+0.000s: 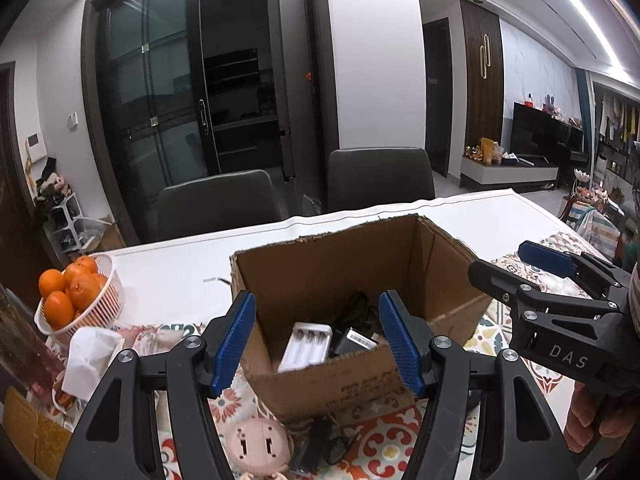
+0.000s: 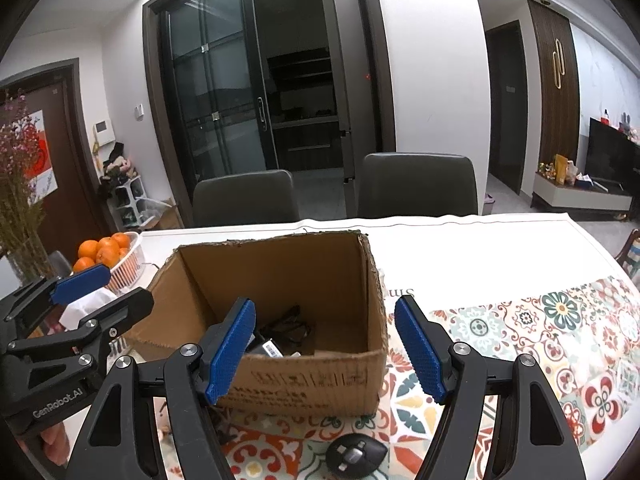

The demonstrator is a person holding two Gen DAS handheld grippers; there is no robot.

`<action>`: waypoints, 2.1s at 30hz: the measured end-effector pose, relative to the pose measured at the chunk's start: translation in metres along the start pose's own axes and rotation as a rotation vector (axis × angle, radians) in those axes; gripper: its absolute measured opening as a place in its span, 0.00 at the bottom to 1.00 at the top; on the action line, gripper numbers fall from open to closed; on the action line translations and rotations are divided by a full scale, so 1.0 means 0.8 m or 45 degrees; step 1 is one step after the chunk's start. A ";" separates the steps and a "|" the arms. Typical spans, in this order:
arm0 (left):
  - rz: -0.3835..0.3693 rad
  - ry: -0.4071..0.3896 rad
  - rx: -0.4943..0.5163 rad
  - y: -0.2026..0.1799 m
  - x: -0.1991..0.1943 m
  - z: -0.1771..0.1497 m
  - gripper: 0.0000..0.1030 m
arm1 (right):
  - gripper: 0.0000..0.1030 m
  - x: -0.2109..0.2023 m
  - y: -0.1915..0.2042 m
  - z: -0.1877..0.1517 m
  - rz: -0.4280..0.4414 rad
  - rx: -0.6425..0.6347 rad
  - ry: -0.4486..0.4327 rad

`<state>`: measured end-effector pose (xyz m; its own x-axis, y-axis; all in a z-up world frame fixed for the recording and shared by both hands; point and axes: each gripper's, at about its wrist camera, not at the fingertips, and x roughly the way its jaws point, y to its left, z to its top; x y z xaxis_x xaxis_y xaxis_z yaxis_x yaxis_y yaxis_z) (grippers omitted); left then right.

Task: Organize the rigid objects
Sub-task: 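Move both tools back toward the figurine keychain and black earbud case, then grasp figurine keychain with left tool while right tool grasps black round earbud case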

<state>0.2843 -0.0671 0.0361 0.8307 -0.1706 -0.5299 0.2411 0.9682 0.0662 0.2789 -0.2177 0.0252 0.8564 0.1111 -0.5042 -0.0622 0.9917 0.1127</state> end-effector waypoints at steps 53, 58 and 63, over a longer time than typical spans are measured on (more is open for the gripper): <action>0.008 0.266 -0.025 -0.049 -0.032 -0.192 0.59 | 0.71 -0.026 -0.019 -0.156 -0.003 -0.068 0.198; 0.061 0.266 0.037 -0.058 -0.032 -0.202 0.59 | 0.71 -0.015 -0.021 -0.167 0.010 -0.085 0.250; 0.063 0.288 0.072 -0.066 -0.027 -0.209 0.59 | 0.71 -0.004 -0.026 -0.174 0.006 -0.105 0.287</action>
<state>0.1698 -0.0840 -0.0971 0.7103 -0.0720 -0.7002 0.2361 0.9615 0.1407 0.2061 -0.2297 -0.0942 0.7203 0.1186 -0.6834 -0.1160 0.9920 0.0498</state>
